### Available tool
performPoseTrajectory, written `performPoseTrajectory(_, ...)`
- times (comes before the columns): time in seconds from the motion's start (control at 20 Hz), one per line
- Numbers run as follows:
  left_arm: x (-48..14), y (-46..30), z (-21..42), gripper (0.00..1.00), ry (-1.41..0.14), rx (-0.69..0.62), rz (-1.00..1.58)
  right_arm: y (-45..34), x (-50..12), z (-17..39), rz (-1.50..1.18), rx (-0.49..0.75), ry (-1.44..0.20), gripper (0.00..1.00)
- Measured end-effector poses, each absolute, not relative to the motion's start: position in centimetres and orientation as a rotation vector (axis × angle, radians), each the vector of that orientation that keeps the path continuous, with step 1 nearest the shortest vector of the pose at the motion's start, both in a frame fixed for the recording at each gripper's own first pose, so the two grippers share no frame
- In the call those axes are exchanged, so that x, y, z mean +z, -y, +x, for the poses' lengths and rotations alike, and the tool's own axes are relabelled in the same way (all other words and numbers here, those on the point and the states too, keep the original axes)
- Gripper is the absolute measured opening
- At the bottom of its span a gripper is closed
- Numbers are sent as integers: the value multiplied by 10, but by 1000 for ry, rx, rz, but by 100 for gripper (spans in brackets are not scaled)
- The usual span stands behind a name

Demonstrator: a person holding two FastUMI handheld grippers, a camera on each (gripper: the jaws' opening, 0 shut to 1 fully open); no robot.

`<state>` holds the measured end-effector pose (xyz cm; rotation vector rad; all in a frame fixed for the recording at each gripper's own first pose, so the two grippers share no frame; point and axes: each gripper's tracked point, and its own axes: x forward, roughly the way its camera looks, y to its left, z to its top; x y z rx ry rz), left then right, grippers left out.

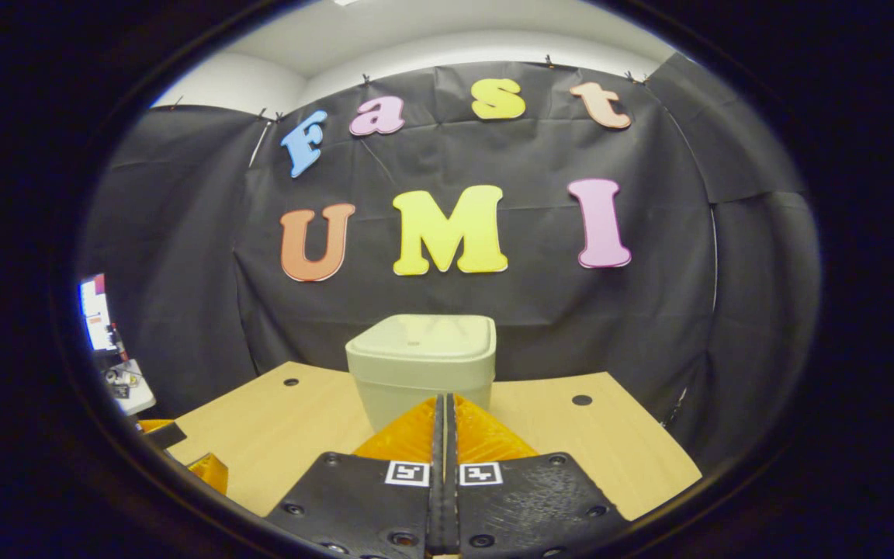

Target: Press the lid of the desktop garbage bin to open it, pick up the crumpled paper on the desktop and throw it into the bin, then pick up the pop can on the desktop and drop it into the bin, and finally close the garbage bin lid.

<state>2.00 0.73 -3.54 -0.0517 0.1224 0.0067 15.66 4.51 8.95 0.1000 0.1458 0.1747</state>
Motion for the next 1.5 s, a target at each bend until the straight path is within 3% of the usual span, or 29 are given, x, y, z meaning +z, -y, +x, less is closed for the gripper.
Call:
performPoseTrajectory(0.45,-33,-26,24,99,-121,24,-73,-89,111,245,121,174,-208,0)
performPoseTrajectory(0.7,-35,-31,26,99,-134,-5,-123,-114,89,280,64,164,-296,0)
performPoseTrajectory(1.5,-37,-34,29,99,-135,-15,-116,-111,79,296,70,120,-360,1)
